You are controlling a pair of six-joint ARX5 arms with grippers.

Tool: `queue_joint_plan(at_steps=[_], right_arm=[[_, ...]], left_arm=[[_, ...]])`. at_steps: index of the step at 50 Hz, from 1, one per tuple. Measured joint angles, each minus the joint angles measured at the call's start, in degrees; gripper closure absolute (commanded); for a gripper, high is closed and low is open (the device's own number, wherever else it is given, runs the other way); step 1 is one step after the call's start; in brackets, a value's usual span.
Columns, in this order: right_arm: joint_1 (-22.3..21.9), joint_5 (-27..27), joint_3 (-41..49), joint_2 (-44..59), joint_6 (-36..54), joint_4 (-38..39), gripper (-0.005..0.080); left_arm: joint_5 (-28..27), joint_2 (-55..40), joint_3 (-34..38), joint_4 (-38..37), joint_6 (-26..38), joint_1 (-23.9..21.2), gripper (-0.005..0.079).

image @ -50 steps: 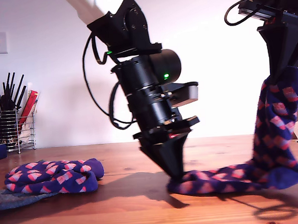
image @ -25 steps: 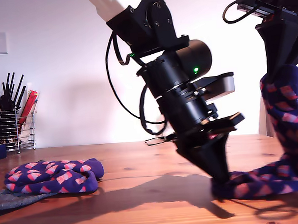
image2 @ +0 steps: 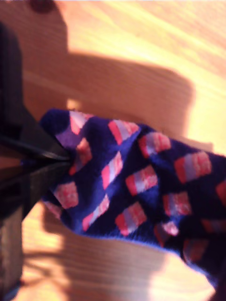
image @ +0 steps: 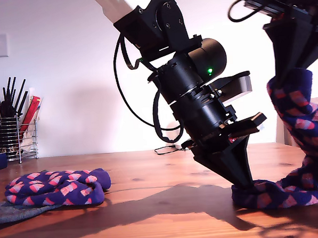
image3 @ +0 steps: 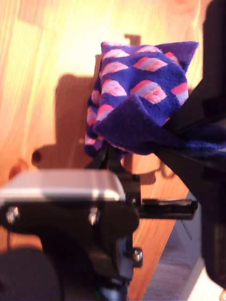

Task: Fold the socks in front of you. After folding them, place them to the right side.

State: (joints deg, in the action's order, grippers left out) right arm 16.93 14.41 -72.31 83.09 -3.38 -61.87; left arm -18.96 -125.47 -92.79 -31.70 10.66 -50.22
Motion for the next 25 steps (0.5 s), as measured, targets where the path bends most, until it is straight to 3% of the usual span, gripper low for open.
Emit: queue_joint_plan(at_steps=[25], right_arm=[[1.09, 0.00, 0.00, 4.66, -0.87, 1.75, 0.0765]], left_arm=[[-0.39, 0.00, 0.00, 0.83, -0.59, 0.00, 0.0764]])
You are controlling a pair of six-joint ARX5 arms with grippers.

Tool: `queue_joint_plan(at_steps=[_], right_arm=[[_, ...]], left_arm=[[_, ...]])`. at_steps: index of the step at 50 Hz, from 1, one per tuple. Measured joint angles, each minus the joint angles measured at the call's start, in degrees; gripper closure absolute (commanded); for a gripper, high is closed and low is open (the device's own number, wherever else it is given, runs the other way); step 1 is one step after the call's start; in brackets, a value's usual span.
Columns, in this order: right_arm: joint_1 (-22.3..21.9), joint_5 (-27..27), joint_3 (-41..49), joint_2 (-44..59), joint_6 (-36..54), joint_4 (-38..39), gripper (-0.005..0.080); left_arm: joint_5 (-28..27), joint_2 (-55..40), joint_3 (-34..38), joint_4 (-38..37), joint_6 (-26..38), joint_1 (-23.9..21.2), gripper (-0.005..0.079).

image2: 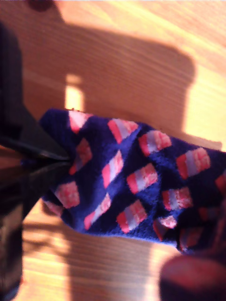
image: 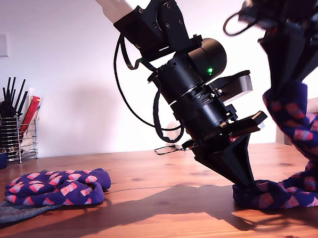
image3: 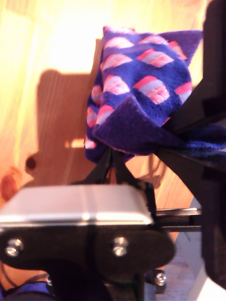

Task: Fold the socks in front of you. After folding them, place them to the right side.

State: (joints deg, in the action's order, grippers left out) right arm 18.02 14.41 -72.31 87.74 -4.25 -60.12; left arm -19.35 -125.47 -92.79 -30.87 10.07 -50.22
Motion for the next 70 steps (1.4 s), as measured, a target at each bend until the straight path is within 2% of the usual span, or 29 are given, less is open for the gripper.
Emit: queue_joint_plan(at_steps=[26, 33, 52, 70], right_arm=[[0.44, 0.00, 3.72, 0.02, -0.24, 3.19, 0.0765], [0.46, 0.00, 3.72, 0.02, -0.24, 3.96, 0.0765], [0.57, 0.00, 3.80, 0.02, -1.44, 6.03, 0.0765], [2.38, 0.00, 7.04, 0.02, -2.23, 8.04, 0.0765]], left_arm=[[-2.32, -0.02, 0.00, 2.43, -2.12, 0.20, 0.0764], [-3.52, -0.04, 0.00, 2.25, -2.14, 1.42, 0.0764], [-11.10, -0.04, 0.00, 1.57, -3.98, 7.15, 0.0764], [-11.98, -0.04, 0.00, -0.68, -4.59, 8.13, 0.0764]])
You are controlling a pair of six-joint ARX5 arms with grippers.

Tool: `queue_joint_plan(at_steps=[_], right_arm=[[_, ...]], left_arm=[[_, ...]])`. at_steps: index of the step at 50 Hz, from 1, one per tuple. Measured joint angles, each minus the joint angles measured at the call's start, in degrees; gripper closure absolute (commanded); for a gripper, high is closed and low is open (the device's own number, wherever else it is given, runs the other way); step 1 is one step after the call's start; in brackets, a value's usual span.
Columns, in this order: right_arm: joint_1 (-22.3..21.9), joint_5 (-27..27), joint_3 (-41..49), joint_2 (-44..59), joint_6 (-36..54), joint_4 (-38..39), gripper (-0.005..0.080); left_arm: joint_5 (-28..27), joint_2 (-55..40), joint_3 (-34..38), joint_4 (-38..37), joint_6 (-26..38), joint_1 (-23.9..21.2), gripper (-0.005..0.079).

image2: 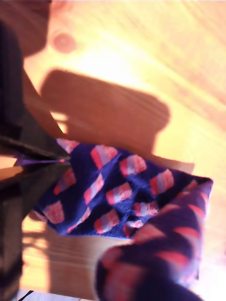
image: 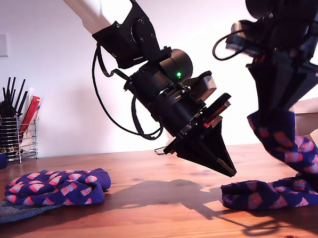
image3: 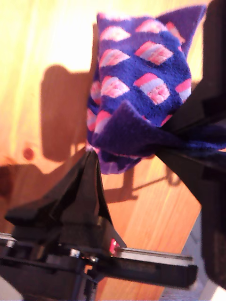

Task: Fold the socks in front of you. After folding them, place them to the right side.

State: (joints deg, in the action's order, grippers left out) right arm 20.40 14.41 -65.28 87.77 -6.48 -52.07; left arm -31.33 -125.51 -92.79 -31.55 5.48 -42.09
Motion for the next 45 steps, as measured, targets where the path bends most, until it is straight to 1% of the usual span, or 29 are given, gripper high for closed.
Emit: queue_joint_plan(at_steps=[6, 13, 22, 27, 35, 42, 45], right_arm=[[0.33, -0.02, 0.72, 0.00, -0.79, 0.57, 0.0765], [0.48, -0.02, 0.83, 0.00, -1.22, 2.54, 0.0765], [2.23, -0.02, 1.07, 1.33, -2.51, 3.89, 0.0765], [3.45, -0.44, 1.07, 4.44, -2.62, 4.85, 0.0765], [5.31, -3.96, 1.31, 9.51, -3.69, 5.60, 0.0765], [6.78, -6.78, 1.40, 10.97, -4.09, 6.84, 0.0765], [7.32, -7.17, 1.40, 11.34, -4.28, 7.21, 0.0763]], left_arm=[[0.39, 0.02, 0.00, -2.80, 0.57, 1.75, 0.0764], [0.92, 0.59, 0.02, -5.68, 0.83, 5.46, 0.0764], [1.49, 3.72, 0.02, -8.39, 2.25, 9.18, 0.0764], [1.51, 5.40, 0.02, -10.32, 2.99, 9.20, 0.0764], [1.81, 5.88, 0.02, -12.57, 4.07, 8.33, 0.0764], [1.84, 5.90, 0.02, -13.66, 4.85, 8.11, 0.0764], [1.84, 5.90, 0.02, -14.16, 5.14, 8.11, 0.0764]])
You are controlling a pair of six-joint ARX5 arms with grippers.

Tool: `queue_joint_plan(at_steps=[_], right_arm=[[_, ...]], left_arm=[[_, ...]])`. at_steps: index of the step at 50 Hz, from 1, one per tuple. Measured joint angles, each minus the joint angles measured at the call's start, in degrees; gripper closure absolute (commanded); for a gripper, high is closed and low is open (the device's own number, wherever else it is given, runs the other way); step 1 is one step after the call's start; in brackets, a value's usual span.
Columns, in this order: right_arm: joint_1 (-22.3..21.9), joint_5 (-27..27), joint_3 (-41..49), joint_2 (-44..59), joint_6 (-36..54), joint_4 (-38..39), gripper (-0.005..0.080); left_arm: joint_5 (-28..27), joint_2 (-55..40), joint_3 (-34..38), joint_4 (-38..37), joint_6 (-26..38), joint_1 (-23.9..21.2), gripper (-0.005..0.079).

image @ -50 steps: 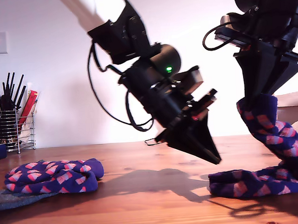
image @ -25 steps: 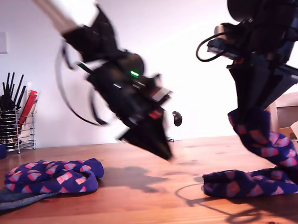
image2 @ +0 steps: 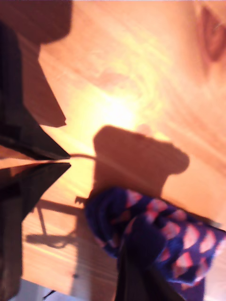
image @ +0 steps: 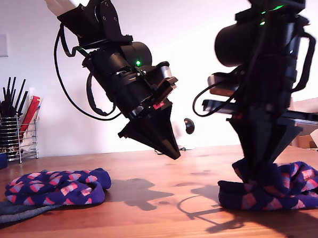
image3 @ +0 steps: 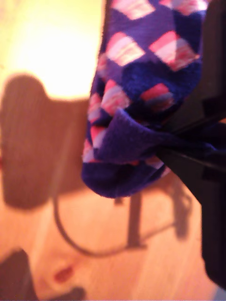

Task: Fold the socks in front of you. After folding them, place them to the right side.

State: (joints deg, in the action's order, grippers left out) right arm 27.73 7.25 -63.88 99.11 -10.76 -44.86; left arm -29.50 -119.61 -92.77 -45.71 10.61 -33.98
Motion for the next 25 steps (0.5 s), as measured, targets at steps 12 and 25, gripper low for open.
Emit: queue_joint_plan(at_steps=[12, 25], right_arm=[[1.25, 1.18, -0.02, 0.96, -1.03, 0.28, 0.0528], [1.25, 3.82, -2.69, 0.98, -1.25, -2.73, 0.0497]], left_arm=[[0.02, 0.00, 0.00, -0.96, 0.90, 0.00, 0.0764], [0.00, 0.00, 0.00, -1.01, 1.57, 0.07, 0.0764]])
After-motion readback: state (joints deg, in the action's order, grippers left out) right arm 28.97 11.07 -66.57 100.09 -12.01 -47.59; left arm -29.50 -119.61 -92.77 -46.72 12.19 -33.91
